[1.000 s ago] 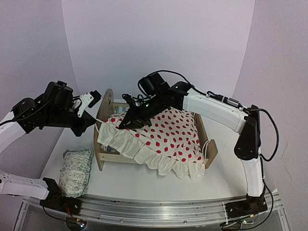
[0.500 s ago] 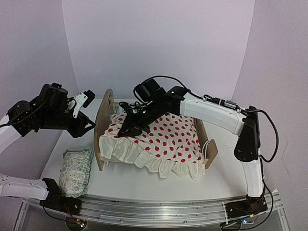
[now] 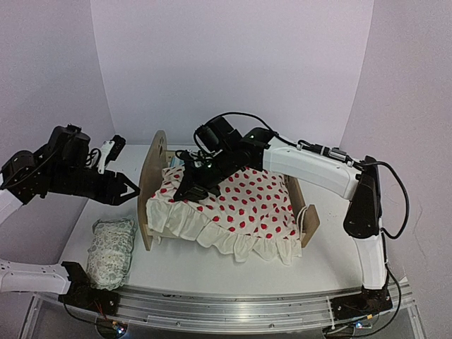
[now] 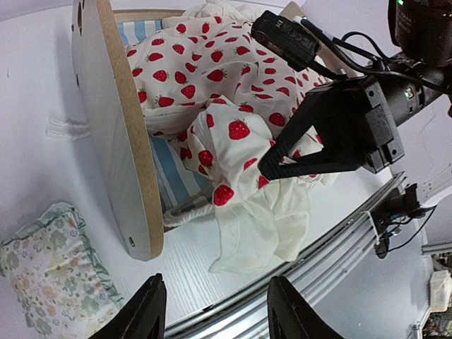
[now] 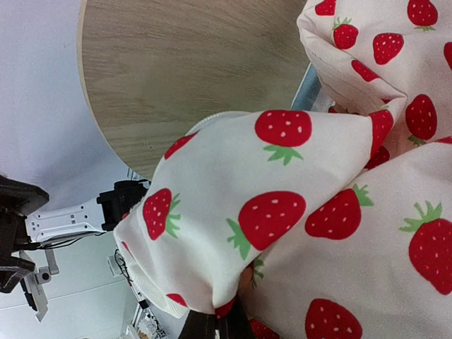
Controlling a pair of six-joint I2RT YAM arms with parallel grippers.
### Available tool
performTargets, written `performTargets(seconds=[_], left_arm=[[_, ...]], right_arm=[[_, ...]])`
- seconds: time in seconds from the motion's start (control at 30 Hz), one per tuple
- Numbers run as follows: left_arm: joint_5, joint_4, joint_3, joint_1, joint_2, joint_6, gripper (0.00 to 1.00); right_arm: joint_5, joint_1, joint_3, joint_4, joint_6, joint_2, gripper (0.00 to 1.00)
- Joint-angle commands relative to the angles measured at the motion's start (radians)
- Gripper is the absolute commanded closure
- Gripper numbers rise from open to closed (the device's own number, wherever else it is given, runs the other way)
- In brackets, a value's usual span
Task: Set up the pet bed
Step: Cross the left ropes of the mattress closest to the robot.
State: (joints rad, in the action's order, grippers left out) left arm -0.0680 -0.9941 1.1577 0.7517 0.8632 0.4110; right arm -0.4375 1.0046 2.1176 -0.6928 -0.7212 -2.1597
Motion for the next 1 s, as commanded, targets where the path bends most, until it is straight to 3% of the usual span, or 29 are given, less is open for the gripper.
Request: performTargets(seconds=[0.0, 0.17, 0.6, 0.97], left_arm=[[-0.111, -0.052, 0.015, -0.001, -0.052, 0.210, 0.52], [-0.092, 0.004, -0.092, -0.002, -0.092, 0.323, 0.61], [-0.088, 0.363, -0.350, -0.001, -0.051, 0.437, 0.64], [-0.018, 0.501, -0.429, 0.023, 0.005, 0.286, 0.65]], right_arm=[[0.013, -0.011, 0.066, -0.016, -0.019, 0.017, 1.00], [-0.013, -0.039, 0.080, -0.020, -0.029, 0.008, 1.00], [-0.073, -0.048, 0.125, -0.023, -0.082, -0.042, 1.00], [-0.085, -0.053, 0.130, -0.022, -0.095, -0.053, 1.00]])
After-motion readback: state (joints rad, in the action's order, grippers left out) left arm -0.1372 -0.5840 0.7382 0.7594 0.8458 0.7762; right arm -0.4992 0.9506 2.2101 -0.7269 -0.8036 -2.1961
